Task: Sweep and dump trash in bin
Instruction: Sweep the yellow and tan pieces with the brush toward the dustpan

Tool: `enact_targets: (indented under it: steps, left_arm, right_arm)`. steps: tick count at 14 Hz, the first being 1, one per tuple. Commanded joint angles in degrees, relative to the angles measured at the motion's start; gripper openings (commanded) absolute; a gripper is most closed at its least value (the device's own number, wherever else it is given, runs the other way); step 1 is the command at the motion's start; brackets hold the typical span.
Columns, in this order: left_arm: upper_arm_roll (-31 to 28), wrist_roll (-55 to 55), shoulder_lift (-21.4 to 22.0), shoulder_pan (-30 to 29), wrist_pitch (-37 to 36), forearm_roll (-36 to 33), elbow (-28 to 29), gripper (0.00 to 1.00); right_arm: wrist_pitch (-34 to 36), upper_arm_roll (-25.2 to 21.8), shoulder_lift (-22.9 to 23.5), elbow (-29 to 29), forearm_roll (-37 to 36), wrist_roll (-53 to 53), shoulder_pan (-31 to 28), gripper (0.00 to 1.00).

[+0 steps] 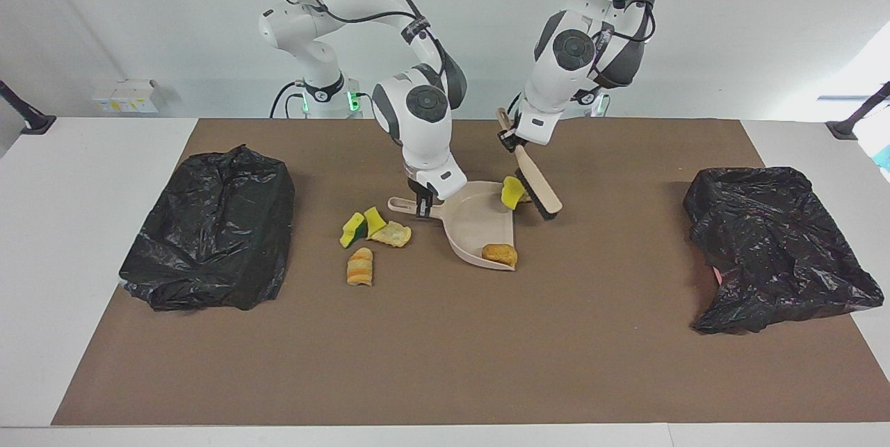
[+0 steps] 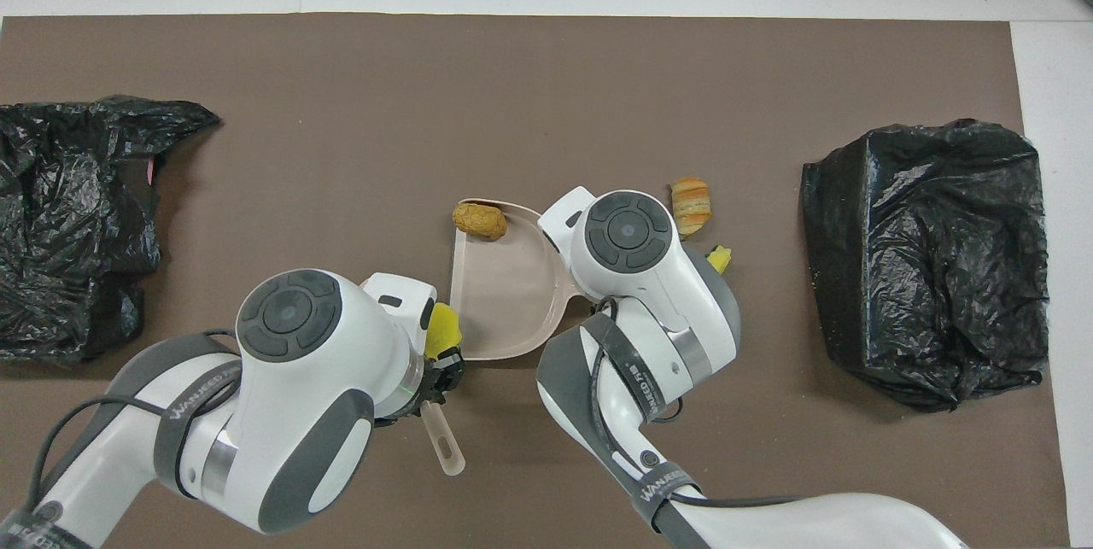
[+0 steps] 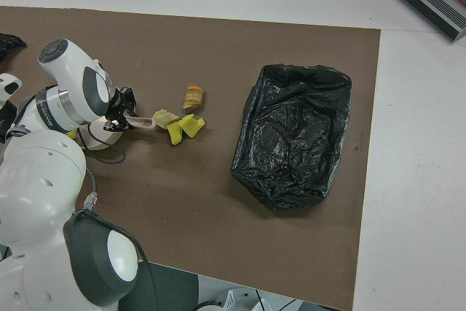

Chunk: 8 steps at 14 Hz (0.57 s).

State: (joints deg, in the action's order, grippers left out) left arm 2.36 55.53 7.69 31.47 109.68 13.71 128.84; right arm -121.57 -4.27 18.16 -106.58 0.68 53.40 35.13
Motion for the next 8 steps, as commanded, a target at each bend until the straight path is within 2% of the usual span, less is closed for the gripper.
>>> enact_targets:
  steps: [1,3,8]
  left_arm:
    - [0.5,4.6,8.7,0.4,1.4,0.9,10.2,0.00]
    - [0.5,4.6,11.2,0.4,3.5,0.9,14.1,0.00]
    - [0.5,2.3,4.4,0.3,13.9,0.9,13.5,0.00]
  right_arm:
    - [0.3,0.0,0.5,0.0,-1.6,-1.5,0.1,0.00]
    - [0.3,0.0,0.4,-0.2,-1.6,-1.5,0.0,0.00]
    - [0.2,0.0,0.4,-0.4,-1.6,-1.0,-0.1,0.00]
